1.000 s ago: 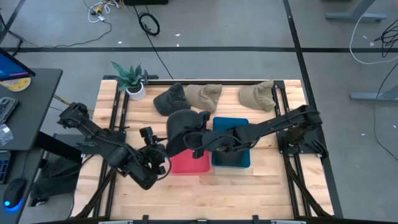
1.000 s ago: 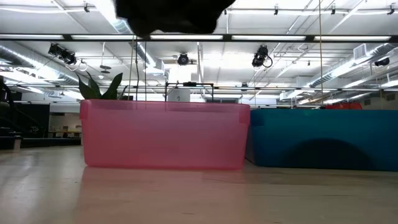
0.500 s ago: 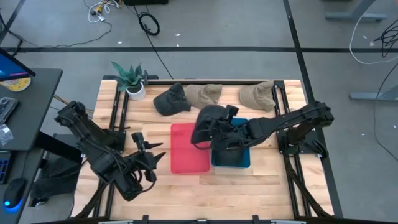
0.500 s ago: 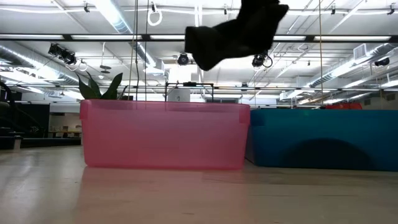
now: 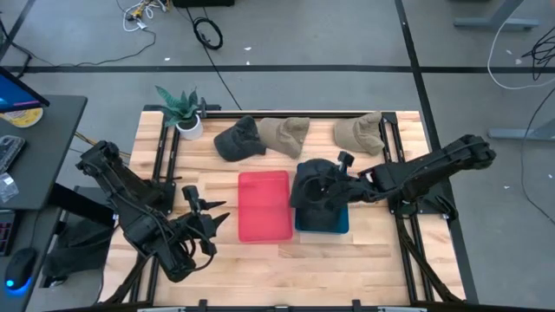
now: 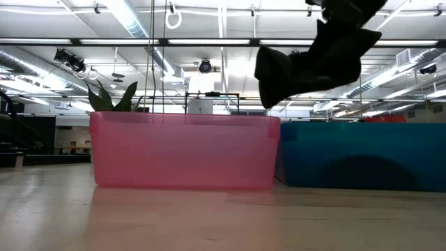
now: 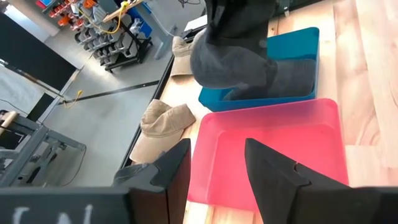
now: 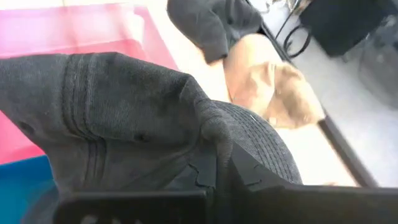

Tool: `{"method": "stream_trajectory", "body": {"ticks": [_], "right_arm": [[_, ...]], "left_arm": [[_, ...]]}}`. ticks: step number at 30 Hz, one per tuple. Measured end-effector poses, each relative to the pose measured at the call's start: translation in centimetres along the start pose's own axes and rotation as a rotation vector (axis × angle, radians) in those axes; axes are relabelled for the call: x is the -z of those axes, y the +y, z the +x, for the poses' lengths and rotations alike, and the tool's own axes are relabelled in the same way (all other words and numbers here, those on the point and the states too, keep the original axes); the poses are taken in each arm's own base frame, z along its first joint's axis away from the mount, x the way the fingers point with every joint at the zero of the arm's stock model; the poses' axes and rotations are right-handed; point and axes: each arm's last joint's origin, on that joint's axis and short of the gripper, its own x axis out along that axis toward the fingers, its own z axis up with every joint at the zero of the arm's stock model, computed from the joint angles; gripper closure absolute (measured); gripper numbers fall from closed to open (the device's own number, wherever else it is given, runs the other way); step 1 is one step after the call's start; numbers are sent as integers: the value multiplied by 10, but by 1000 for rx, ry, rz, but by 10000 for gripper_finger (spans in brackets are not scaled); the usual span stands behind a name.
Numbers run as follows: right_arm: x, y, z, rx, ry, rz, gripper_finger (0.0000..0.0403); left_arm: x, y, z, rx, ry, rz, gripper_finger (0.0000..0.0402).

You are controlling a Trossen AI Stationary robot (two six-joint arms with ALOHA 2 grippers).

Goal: Pick & Place hat
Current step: Put the bottom black cap into the blue bin

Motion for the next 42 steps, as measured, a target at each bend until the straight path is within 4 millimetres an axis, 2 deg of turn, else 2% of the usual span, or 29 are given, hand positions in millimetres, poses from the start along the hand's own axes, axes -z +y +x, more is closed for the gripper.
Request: {"method": "stream_trajectory", "body": {"ticks": [7,20,31,42], "right_arm": [[12,-10,4,-58,47,81,397],[39,-27,43,-123,174,159,397],[65,-39,71,-204,199,244,396],[90,-51,89,-282,218,323,368]], "left_arm": [[0,0,0,-10,-6,2,246],[0,0,0,-10,-7,2,246],[0,0,0,-10,-6,4,246],[0,0,0,-10,-6,4,246]]}}
